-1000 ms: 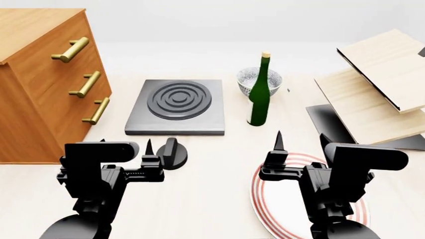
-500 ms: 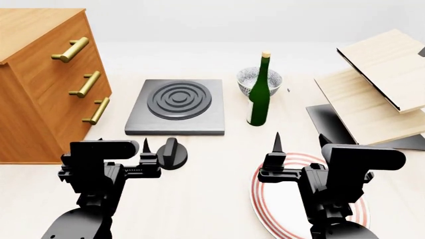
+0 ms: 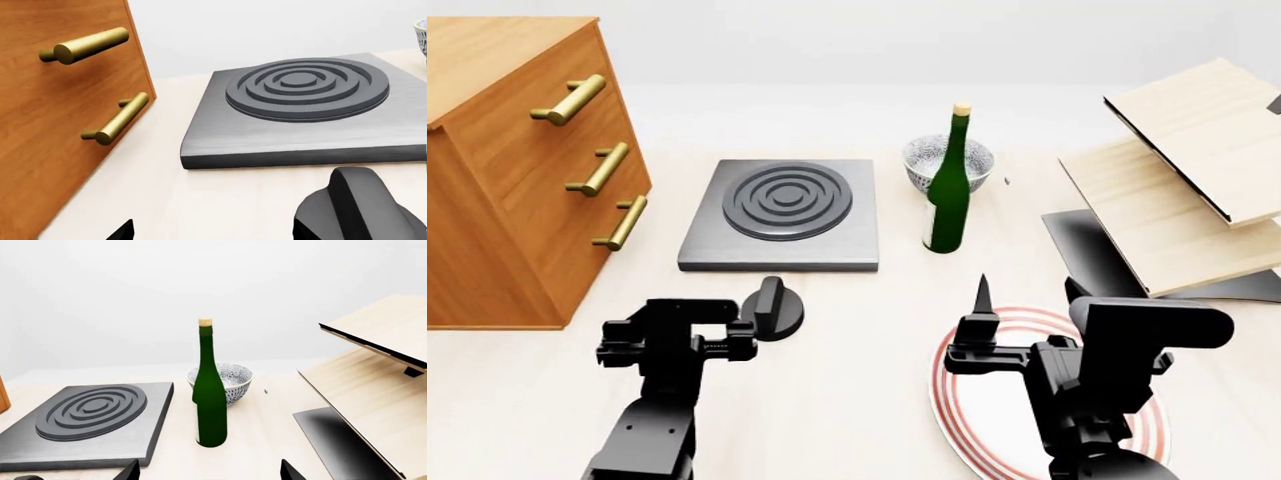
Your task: Turn on the stove.
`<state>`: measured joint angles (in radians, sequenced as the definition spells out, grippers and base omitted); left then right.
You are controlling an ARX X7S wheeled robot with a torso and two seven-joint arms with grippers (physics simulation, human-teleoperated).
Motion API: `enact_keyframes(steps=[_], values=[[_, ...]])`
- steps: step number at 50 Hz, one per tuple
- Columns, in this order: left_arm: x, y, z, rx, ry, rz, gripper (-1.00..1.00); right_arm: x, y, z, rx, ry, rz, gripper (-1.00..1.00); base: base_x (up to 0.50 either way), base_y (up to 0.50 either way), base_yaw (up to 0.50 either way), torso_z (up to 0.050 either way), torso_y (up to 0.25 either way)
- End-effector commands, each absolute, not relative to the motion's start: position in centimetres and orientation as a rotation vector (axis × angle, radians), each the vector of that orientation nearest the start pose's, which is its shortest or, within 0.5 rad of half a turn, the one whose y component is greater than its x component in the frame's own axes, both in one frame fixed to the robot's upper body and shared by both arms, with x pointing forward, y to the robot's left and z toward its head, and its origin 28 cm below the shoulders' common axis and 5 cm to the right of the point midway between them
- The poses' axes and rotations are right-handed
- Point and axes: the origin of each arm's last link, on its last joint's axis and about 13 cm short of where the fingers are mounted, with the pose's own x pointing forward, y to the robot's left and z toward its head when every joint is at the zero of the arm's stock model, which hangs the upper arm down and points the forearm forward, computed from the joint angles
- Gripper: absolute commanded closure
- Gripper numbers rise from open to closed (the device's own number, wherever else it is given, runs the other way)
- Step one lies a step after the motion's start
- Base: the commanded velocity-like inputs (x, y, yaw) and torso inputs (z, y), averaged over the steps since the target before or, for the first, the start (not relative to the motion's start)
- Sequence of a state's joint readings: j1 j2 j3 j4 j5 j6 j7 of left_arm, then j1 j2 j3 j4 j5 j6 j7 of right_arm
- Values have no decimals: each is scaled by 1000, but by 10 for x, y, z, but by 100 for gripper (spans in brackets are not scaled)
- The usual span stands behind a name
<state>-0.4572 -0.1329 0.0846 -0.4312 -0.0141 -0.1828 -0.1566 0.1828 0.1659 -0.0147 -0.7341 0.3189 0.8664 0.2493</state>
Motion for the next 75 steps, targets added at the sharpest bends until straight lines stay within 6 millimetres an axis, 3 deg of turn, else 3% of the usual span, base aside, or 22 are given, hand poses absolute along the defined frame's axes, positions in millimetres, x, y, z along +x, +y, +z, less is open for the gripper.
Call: enact_keyframes(steps=[1,22,29,40,46,54,61,68,75], values=[[314,234,7,191,178,133,-100,205,-103,138,41,-18,-16,-100,0,0,0,0,0],[328,216,7,190,171,79,-100,202,-103,136,35,-20,-14,-100,0,0,0,0,0],[336,203,7,194,168,36,-100,203,-104,134,34,-18,-13,-100,0,0,0,0,0],[333,184,8,177,174,-29,-100,202,-106,134,36,-19,-25,-100,0,0,0,0,0],[318,173,26,154,139,-117,-100,202,-108,135,35,-28,-42,-100,0,0,0,0,0],[271,179,94,74,59,-189,-100,203,-110,133,42,-27,-56,-100,0,0,0,0,0],[245,194,128,8,52,-185,-100,203,-108,133,42,-28,-46,-100,0,0,0,0,0],[232,205,138,-11,50,-157,-100,203,-107,133,38,-23,-40,-100,0,0,0,0,0],[228,211,135,-11,67,-120,-100,203,-106,131,32,-16,-34,-100,0,0,0,0,0]])
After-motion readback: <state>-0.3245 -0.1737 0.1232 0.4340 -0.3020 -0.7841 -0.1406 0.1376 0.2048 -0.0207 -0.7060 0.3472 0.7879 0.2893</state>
